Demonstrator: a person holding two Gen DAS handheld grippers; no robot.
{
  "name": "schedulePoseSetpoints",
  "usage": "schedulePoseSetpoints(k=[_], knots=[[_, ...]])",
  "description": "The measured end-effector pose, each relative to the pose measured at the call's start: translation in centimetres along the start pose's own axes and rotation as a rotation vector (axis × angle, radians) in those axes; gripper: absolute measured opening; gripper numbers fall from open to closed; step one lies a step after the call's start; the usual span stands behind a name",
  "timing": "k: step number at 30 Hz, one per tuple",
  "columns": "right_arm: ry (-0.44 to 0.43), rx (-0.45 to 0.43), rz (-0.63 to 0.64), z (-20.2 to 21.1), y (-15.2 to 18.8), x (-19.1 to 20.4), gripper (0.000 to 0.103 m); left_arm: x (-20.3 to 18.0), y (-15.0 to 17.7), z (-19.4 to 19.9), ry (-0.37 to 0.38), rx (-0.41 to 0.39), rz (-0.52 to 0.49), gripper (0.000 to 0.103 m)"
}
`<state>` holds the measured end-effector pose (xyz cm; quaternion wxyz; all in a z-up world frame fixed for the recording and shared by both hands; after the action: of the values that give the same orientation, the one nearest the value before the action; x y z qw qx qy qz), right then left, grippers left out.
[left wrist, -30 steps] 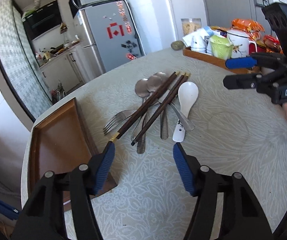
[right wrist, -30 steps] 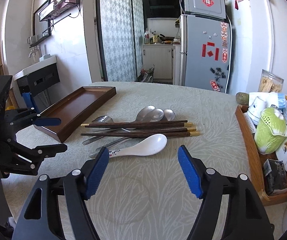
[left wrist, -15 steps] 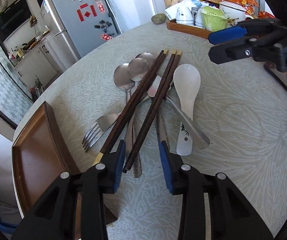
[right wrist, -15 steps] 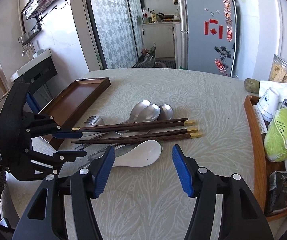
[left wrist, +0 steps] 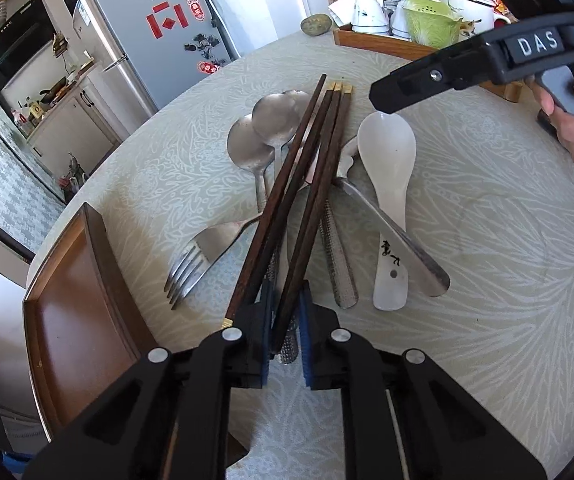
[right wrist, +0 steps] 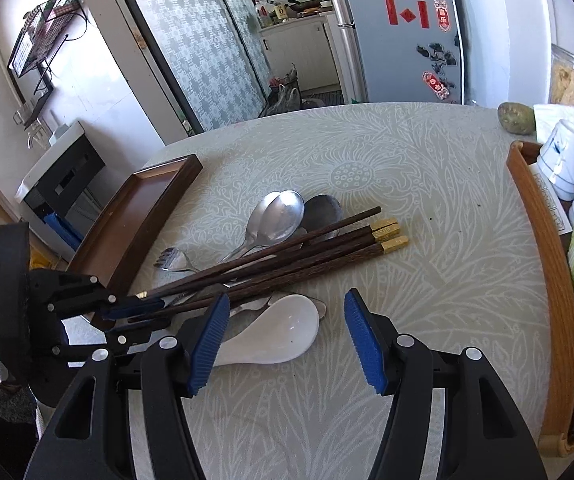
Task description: Organize utensils
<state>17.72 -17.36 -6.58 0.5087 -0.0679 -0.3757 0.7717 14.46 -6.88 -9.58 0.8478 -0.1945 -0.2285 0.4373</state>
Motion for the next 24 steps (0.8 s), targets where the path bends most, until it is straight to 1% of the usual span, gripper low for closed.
schedulePoseSetpoints(k=[2, 4, 5, 6, 7, 10, 15, 22, 23, 24], knots=[[-0.016, 0.002, -0.029, -0.2, -0.3, -0.2, 0.061, -0.1, 0.1, 0.1, 0.000, 0.000, -0.005, 0.012], [-0.044, 0.010, -0.069, -0.6, -0.6, -0.4, 0.064, -0.2, 0.1, 0.5, -0.004, -0.016, -0.005, 0.011], [-0.055, 0.012, -0.097, -0.8, -0.7, -0.6, 0.071, -0.3, 0.2, 0.7, 0.008, -0.024, 0.001, 0.010], [-0.066, 0.012, -0.120, -0.9, -0.9, -0.7, 0.076, -0.3, 0.1, 1.1, 0.012, -0.039, 0.014, 0.009], [-0.074, 0.017, -0.137, -1.2, -0.9, -0.8, 0.076, -0.2, 0.1, 1.3, 0.010, -0.047, 0.024, 0.006], [-0.087, 0.027, -0.171, -1.8, -1.0, -0.9, 0.077, -0.1, 0.1, 1.9, 0.026, -0.066, 0.050, 0.006], [-0.118, 0.017, -0.239, -2.4, -1.7, -1.5, 0.077, -0.6, 0.5, 1.6, 0.043, -0.055, 0.043, 0.006], [-0.184, 0.005, -0.281, -2.6, -2.4, -1.1, 0.076, -0.7, -0.1, 3.4, 0.083, -0.117, 0.085, 0.006], [-0.190, 0.000, -0.289, -2.6, -2.7, -1.1, 0.075, -0.9, -0.2, 3.7, 0.094, -0.120, 0.085, 0.006], [-0.196, -0.003, -0.292, -2.7, -2.9, -1.0, 0.069, -1.1, -0.3, 4.1, 0.106, -0.132, 0.085, 0.005]])
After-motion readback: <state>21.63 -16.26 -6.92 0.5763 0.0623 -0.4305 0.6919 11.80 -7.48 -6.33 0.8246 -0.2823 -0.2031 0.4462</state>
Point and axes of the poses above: each gripper's, at about its wrist camera, not at the fingertips, and z roughly against the way its jaws point, x to its left, y to its underside, the point moved 7 cm from there along -z, roughly the way its jaws point, and after that the axes turned 4 degrees about z, right-handed, at the moved point
